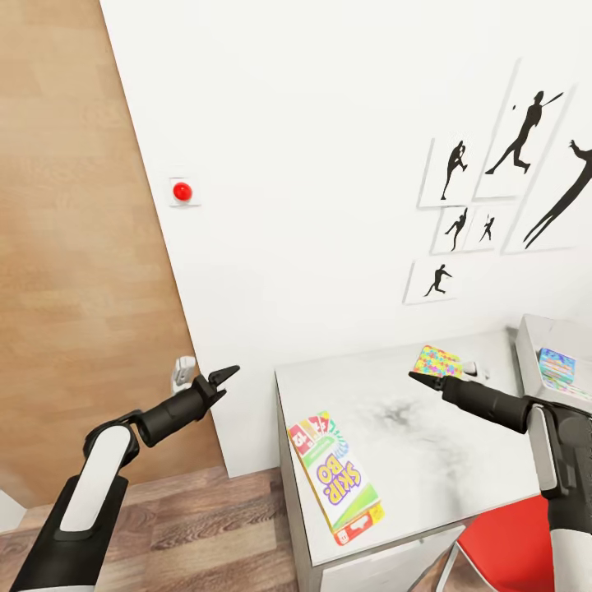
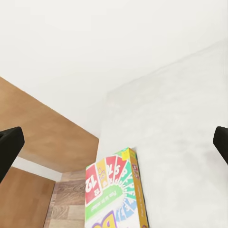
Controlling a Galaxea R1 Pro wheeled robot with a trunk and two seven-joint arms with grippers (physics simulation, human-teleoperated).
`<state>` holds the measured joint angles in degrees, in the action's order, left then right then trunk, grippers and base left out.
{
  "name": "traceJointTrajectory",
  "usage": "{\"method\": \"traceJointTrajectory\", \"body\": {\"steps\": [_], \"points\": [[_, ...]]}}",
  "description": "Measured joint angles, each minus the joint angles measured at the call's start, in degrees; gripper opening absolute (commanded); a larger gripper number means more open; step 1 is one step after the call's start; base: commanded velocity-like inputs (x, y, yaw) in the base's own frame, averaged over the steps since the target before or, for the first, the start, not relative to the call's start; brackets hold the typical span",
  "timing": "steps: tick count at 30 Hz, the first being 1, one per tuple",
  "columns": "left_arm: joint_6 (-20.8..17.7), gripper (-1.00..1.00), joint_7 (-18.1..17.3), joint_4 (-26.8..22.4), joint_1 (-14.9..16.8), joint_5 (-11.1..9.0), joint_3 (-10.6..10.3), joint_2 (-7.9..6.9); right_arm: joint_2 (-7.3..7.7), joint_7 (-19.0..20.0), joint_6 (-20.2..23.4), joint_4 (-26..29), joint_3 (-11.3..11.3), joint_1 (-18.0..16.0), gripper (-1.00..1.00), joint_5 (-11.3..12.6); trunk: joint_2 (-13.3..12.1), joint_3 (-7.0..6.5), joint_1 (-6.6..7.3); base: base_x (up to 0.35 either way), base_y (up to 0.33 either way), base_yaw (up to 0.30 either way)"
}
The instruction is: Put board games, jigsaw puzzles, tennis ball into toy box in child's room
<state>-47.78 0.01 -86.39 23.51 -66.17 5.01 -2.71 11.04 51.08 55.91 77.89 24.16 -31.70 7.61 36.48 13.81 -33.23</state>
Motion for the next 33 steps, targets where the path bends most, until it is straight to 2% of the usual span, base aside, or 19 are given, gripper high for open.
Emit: {"method": "traceJointTrajectory", "body": {"steps": [13, 14, 18, 21, 22, 24, 33], "points": [[0.1, 1.0, 0.0, 2.0, 0.0, 1.9, 1.6, -0.5, 0.47, 0.0, -0.1, -0.7, -1.5, -0.3, 1.0, -1.7, 0.0, 0.0, 0.0, 0.0, 0.0, 0.0], [0.1, 1.0, 0.0, 3.2, 0.0, 2.3, 2.1, -0.66, 0.29, -0.4, -0.1, -1.3, -1.9, -0.5, 1.0, -3.5, 0.0, 0.0, 0.0, 0.0, 0.0, 0.0], [0.2, 1.0, 0.1, 4.4, 0.0, 2.6, 2.3, -0.9, 0.08, -1.1, -0.1, -2.5, -2.3, -0.6, 1.0, -4.8, 0.0, 0.0, 0.0, 0.0, 0.0, 0.0], [0.2, 1.0, 0.1, 6.7, 0.1, 4.1, 2.5, -1.88, -0.29, -2.8, -0.1, -5.8, -4.1, -1.4, 1.0, -6.9, 0.0, 0.0, 0.0, 0.0, 0.0, 0.0], [0.2, 1.0, 0.1, 6.7, 0.1, 4.1, 2.5, -1.89, -0.29, -2.8, -0.1, -5.8, -4.1, -1.4, 1.0, -6.9, 0.0, 0.0, 0.0, 0.0, 0.0, 0.0], [0.3, 1.0, -0.1, 8.5, 0.2, 4.8, 2.6, -2.63, -0.58, -4.0, -0.2, -8.0, -5.6, -2.3, 1.0, -7.7, 0.0, 0.0, 0.0, 0.0, 0.0, 0.0], [0.9, 1.0, 0.0, 12.6, 0.9, 5.7, 2.6, -3.76, -0.97, -5.6, -0.3, -11.4, -7.8, -3.8, 1.0, -8.7, 0.0, 0.0, 0.0, 0.0, 0.0, 0.0]]}}
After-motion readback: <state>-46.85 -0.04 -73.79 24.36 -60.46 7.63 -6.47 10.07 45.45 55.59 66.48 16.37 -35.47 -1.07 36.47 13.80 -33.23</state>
